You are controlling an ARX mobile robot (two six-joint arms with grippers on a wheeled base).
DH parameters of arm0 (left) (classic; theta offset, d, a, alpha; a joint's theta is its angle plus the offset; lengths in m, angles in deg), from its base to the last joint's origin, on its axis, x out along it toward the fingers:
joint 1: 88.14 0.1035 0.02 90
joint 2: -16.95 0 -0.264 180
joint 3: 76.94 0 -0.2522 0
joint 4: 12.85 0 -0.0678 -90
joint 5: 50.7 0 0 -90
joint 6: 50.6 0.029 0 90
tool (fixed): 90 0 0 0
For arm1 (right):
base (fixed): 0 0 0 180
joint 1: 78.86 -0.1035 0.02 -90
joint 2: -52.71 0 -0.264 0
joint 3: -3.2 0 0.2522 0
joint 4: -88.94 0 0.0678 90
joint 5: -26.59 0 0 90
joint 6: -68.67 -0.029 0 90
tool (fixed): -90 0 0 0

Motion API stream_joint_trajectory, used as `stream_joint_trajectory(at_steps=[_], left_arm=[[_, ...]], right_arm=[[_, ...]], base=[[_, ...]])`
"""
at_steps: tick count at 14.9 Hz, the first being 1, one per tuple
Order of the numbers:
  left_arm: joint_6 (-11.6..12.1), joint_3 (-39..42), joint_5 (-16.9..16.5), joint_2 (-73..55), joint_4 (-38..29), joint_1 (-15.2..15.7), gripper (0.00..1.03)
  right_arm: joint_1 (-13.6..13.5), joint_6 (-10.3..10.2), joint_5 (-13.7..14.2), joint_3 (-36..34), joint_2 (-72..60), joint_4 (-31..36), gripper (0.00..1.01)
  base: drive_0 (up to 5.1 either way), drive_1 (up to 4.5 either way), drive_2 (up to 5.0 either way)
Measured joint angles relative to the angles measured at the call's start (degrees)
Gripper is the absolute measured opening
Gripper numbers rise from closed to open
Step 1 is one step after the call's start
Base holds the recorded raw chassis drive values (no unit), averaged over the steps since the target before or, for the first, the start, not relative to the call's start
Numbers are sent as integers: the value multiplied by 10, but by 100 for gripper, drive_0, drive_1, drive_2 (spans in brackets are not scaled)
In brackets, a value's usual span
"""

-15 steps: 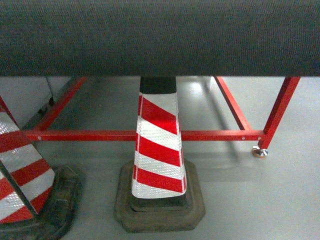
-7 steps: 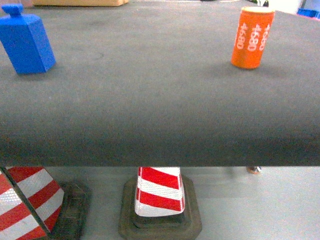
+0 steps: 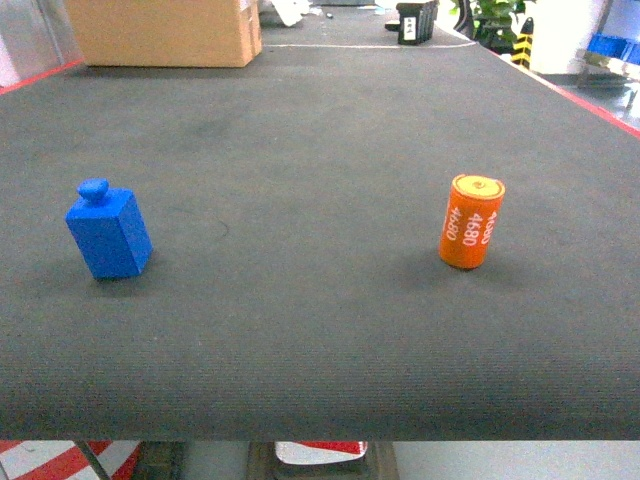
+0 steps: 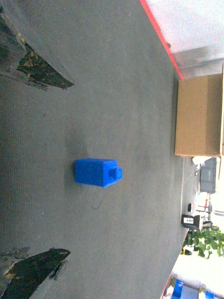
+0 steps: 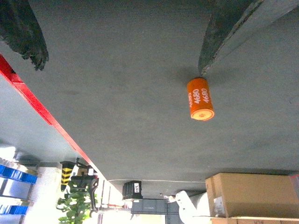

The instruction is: Sort blue parts and orange caps into right shelf containers

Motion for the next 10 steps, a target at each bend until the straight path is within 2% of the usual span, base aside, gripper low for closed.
stream_joint_trajectory(at_steps=[10], left_arm=[[0, 0, 0, 0, 0, 0, 98]], right_arm=[[0, 0, 0, 0, 0, -1, 98]], base=[[0, 0, 0]])
